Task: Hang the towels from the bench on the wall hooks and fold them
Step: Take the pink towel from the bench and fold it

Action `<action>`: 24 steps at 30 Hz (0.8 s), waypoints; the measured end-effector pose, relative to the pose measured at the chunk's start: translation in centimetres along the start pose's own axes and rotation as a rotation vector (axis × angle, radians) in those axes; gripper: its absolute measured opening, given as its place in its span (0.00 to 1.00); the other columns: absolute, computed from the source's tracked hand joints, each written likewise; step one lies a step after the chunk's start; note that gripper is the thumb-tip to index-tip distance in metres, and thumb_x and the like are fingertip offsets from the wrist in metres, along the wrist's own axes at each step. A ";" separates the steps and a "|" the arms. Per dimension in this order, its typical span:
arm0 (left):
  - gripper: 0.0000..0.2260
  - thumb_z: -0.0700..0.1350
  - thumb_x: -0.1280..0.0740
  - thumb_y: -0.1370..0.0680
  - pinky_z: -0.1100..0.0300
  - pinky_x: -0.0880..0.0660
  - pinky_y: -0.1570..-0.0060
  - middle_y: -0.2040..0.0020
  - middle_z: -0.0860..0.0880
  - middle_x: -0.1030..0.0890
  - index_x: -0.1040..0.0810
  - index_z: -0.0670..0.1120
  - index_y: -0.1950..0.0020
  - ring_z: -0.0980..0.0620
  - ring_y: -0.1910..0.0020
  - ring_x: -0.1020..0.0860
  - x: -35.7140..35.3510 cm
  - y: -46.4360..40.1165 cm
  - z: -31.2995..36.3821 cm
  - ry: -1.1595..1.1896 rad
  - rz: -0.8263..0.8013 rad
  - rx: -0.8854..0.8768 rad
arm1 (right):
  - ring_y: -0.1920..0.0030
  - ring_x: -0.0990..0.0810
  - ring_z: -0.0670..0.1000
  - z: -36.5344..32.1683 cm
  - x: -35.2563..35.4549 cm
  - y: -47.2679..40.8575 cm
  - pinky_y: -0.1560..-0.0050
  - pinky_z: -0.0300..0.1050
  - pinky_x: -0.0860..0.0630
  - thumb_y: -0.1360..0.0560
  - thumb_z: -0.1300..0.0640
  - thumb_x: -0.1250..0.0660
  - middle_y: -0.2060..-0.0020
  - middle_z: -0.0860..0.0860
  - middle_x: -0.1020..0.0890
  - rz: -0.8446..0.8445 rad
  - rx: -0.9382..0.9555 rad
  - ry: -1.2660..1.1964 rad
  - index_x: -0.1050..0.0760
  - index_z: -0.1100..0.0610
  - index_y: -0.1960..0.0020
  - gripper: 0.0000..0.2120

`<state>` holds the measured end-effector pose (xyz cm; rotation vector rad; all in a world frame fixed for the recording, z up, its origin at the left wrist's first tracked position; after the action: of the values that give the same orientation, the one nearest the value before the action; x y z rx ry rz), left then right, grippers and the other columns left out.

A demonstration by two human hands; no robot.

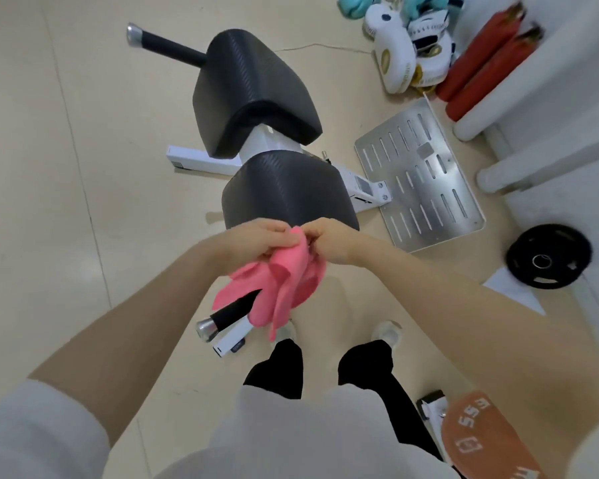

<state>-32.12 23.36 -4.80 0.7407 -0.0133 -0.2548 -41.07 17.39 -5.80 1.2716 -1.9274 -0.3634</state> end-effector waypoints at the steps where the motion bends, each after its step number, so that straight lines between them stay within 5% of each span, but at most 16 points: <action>1: 0.10 0.46 0.39 0.20 0.68 0.29 0.70 0.69 0.52 0.24 0.25 0.43 0.58 0.58 0.71 0.27 -0.4 0.2 2.3 0.129 0.022 -0.055 | 0.58 0.22 0.52 -0.4 0.7 0.7 0.53 0.47 0.23 0.29 0.72 0.48 0.59 0.52 0.19 0.037 0.005 -0.102 0.21 0.59 0.51 0.19; 5: 0.10 0.46 0.41 0.21 0.63 0.27 0.63 0.68 0.50 0.24 0.26 0.44 0.59 0.54 0.65 0.26 -1.6 -0.4 9.5 0.332 0.138 -0.198 | 0.69 0.27 0.47 -0.6 6.0 4.4 0.67 0.39 0.29 0.25 0.64 0.45 0.71 0.47 0.24 0.245 -0.036 -0.620 0.24 0.51 0.62 0.15; 8: 0.12 0.46 0.43 0.20 0.63 0.23 0.68 0.64 0.45 0.19 0.25 0.38 0.54 0.52 0.66 0.20 -4.0 -0.9 14.0 0.470 0.135 -0.238 | 0.61 0.23 0.47 0.3 10.3 7.5 0.60 0.38 0.28 0.20 0.50 0.49 0.60 0.50 0.21 0.351 0.040 -0.860 0.23 0.53 0.56 0.17; 12: 0.13 0.44 0.43 0.20 0.61 0.21 0.70 0.68 0.43 0.18 0.25 0.36 0.57 0.50 0.70 0.19 -8.9 -2.2 18.6 0.625 0.056 -0.247 | 0.42 0.24 0.50 2.0 15.5 12.1 0.45 0.40 0.27 0.19 0.52 0.45 0.39 0.55 0.23 0.676 0.132 -0.709 0.26 0.59 0.40 0.16; 15: 0.10 0.45 0.41 0.21 0.57 0.20 0.63 0.62 0.43 0.19 0.24 0.39 0.55 0.50 0.66 0.19 -12.0 -3.8 22.6 0.480 0.076 -0.314 | 0.44 0.25 0.47 2.4 18.2 16.4 0.46 0.41 0.25 0.24 0.56 0.35 0.41 0.51 0.24 0.790 0.244 -0.504 0.32 0.53 0.33 0.20; 17: 0.07 0.42 0.41 0.21 0.60 0.22 0.68 0.63 0.43 0.21 0.27 0.39 0.53 0.52 0.68 0.20 -14.9 -4.7 25.9 0.423 0.034 -0.368 | 0.44 0.24 0.47 3.8 20.3 19.1 0.45 0.43 0.23 0.26 0.57 0.33 0.42 0.47 0.24 0.918 0.208 -0.424 0.34 0.50 0.31 0.25; 19: 0.06 0.39 0.40 0.21 0.62 0.22 0.70 0.67 0.45 0.20 0.27 0.39 0.55 0.53 0.70 0.20 -18.3 -5.7 29.2 0.360 -0.019 -0.443 | 0.47 0.22 0.48 6.0 23.1 22.1 0.45 0.45 0.23 0.25 0.58 0.35 0.45 0.48 0.21 1.084 0.170 -0.438 0.31 0.52 0.35 0.19; 21: 0.06 0.40 0.38 0.22 0.59 0.20 0.61 0.63 0.44 0.20 0.24 0.41 0.57 0.50 0.64 0.20 -21.5 -6.9 31.8 0.223 -0.044 -0.506 | 0.51 0.22 0.49 8.2 25.9 25.2 0.47 0.44 0.23 0.23 0.59 0.39 0.52 0.46 0.20 1.209 0.131 -0.471 0.26 0.53 0.42 0.10; 24: 0.10 0.49 0.36 0.23 0.55 0.24 0.48 0.54 0.44 0.20 0.22 0.42 0.49 0.47 0.54 0.22 -25.6 -9.4 34.5 0.002 0.017 -0.586 | 0.52 0.24 0.48 11.3 29.4 29.7 0.48 0.43 0.25 0.21 0.62 0.46 0.54 0.48 0.22 1.343 0.063 -0.506 0.24 0.56 0.44 0.13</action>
<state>-62.59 -0.31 16.43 0.1583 0.0552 -0.2265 -74.29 3.37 18.13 -0.3134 -2.7345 0.1087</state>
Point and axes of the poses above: each hand's wrist, its own y-axis away from the middle knuckle, its own x-axis out of the back of the hand, z = x × y, the point moved 7 cm from there along -y, towards the middle knuckle
